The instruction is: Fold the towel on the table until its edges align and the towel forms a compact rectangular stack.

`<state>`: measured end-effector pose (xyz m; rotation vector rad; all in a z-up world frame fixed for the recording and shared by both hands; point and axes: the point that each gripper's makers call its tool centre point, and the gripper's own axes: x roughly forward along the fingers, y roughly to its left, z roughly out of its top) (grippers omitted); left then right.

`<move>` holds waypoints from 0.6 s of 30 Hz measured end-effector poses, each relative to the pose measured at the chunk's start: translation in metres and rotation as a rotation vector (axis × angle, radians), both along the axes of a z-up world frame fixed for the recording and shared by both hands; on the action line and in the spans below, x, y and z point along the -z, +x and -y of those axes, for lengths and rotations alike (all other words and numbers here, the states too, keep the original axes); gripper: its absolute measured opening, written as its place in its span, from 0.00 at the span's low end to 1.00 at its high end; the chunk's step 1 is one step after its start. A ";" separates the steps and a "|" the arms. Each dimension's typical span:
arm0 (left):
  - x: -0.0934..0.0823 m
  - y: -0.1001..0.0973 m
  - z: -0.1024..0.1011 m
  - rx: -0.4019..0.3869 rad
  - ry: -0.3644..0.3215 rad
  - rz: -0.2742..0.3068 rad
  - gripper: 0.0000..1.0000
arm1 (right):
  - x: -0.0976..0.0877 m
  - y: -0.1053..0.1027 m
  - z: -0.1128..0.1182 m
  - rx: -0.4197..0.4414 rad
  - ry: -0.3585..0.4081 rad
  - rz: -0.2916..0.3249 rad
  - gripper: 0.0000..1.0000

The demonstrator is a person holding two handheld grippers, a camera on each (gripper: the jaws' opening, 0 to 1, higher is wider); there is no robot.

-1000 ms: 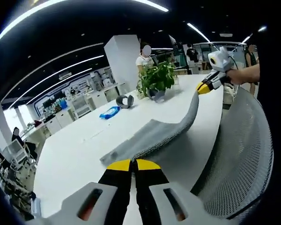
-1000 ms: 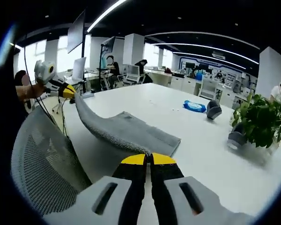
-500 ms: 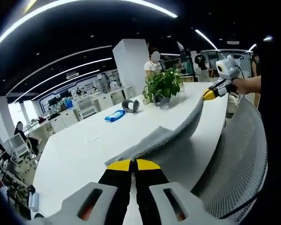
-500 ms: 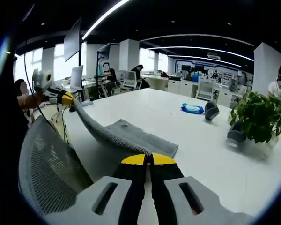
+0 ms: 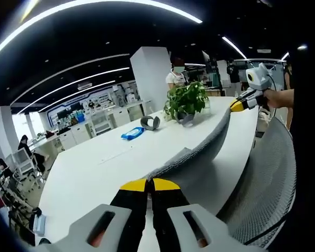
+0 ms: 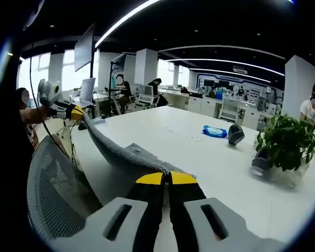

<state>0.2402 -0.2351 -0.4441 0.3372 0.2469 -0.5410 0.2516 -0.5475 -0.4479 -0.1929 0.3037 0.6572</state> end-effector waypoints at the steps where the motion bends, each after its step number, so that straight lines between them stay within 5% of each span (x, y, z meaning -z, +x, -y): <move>1: -0.001 0.000 0.000 -0.002 0.001 0.001 0.02 | -0.001 0.000 -0.001 -0.001 0.001 0.002 0.00; 11: 0.002 -0.001 -0.001 -0.002 0.010 -0.009 0.02 | 0.003 0.004 -0.002 -0.007 -0.016 -0.002 0.00; 18: 0.010 0.017 -0.001 0.027 0.068 -0.034 0.02 | 0.013 0.022 -0.003 -0.010 -0.035 -0.019 0.00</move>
